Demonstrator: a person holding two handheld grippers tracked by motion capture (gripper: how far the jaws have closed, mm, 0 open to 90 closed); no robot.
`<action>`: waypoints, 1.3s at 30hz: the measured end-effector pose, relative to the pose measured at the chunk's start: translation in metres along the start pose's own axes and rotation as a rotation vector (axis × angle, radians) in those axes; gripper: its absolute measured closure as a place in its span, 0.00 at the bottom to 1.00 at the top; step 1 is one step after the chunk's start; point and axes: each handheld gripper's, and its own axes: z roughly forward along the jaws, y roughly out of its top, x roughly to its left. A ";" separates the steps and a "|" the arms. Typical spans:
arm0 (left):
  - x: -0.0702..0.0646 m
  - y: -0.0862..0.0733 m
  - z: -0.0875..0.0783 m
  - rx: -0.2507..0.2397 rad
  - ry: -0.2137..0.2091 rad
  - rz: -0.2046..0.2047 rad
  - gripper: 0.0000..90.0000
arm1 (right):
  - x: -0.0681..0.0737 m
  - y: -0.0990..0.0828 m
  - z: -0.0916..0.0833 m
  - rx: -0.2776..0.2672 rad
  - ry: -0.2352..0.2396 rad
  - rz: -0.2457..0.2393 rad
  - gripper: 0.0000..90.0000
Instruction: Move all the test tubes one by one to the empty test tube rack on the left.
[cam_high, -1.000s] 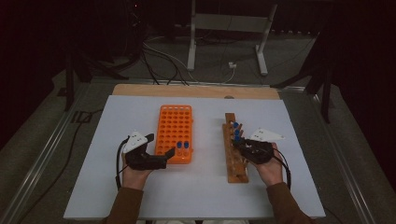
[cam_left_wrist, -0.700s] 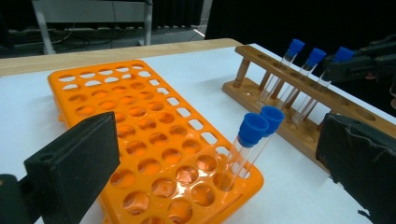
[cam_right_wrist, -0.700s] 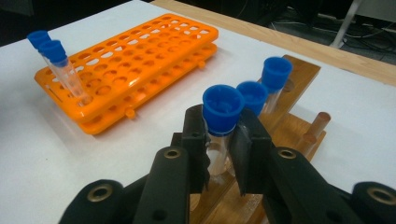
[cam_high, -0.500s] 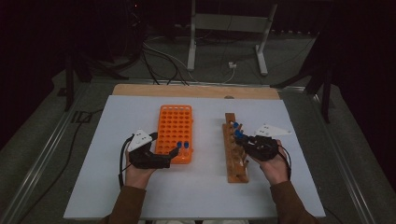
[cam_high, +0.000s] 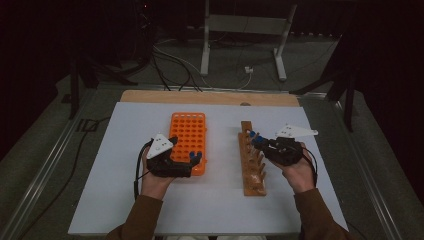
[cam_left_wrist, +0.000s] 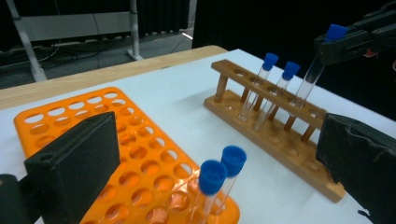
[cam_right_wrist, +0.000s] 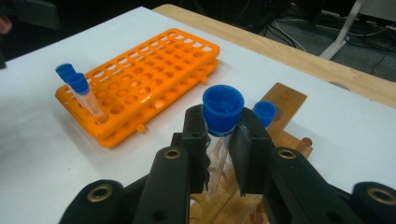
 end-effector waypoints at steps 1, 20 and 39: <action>-0.001 0.000 0.001 0.001 -0.001 0.002 0.01 | 0.000 0.002 -0.002 -0.003 0.001 0.000 0.86; -0.035 0.015 0.025 -0.014 -0.070 0.061 0.08 | 0.018 0.021 -0.004 -0.021 0.058 -0.024 0.86; -0.065 0.019 0.059 0.039 -0.148 0.100 0.51 | 0.050 0.029 0.010 -0.011 0.143 -0.046 0.86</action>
